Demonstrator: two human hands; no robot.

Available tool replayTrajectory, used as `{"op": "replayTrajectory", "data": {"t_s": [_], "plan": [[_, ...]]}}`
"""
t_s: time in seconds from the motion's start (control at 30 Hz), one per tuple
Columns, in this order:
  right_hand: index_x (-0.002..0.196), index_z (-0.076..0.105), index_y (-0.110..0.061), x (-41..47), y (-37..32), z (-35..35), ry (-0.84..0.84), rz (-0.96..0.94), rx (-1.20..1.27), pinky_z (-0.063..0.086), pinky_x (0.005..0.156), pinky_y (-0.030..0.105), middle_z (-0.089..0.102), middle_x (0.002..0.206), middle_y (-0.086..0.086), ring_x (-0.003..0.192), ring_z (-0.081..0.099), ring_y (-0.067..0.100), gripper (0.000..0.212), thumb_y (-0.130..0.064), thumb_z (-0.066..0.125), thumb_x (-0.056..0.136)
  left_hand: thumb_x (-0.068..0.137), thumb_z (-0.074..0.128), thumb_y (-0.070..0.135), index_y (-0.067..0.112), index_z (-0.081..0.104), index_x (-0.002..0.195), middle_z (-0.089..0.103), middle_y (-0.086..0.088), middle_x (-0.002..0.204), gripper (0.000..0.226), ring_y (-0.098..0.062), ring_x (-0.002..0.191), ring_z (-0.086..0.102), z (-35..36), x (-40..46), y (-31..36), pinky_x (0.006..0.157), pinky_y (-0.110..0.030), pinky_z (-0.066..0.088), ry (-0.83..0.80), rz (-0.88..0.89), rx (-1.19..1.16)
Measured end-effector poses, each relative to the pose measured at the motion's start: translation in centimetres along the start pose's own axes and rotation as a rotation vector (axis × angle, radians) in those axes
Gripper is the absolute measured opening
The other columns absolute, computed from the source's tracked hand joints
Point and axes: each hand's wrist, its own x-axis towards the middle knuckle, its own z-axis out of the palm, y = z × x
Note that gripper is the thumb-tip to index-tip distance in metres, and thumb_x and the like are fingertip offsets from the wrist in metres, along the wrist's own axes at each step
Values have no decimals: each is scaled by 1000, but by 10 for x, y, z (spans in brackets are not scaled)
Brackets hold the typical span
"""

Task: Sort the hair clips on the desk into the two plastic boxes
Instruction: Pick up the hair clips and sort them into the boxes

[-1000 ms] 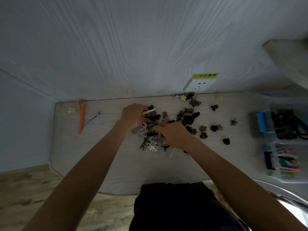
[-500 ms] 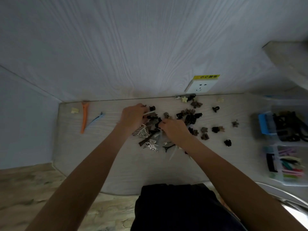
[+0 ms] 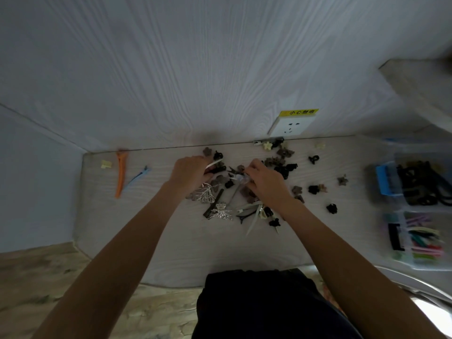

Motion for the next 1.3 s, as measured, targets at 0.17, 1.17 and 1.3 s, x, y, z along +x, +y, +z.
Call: {"op": "replayTrajectory", "data": {"t_s": [0.17, 1.17, 1.3], "plan": [[103, 58, -3, 2, 3, -2, 52, 106, 105, 41, 61, 32, 58, 102, 13, 77, 59, 30, 24, -23, 54, 91, 91, 50, 37, 15, 56, 115, 66, -8, 105, 33, -31, 94, 62, -2, -6, -5, 69, -33, 41, 40, -7, -31], [123, 55, -9, -286, 219, -131, 65, 731, 226, 37, 91, 37, 61, 121, 21, 111, 56, 36, 34, -21, 56, 91, 98, 35, 25, 25, 40, 75, 42, 6, 58, 24, -9, 48, 38, 13, -18, 334, 55, -29, 32, -135, 244, -952], [127, 54, -14, -258, 230, -106, -80, 562, 138, 39, 95, 37, 57, 128, 18, 115, 53, 36, 43, -22, 63, 86, 99, 36, 28, 17, 43, 89, 45, -6, 64, 17, -20, 51, 40, 25, -19, 354, 51, -34, 33, -114, 326, -723]]}}
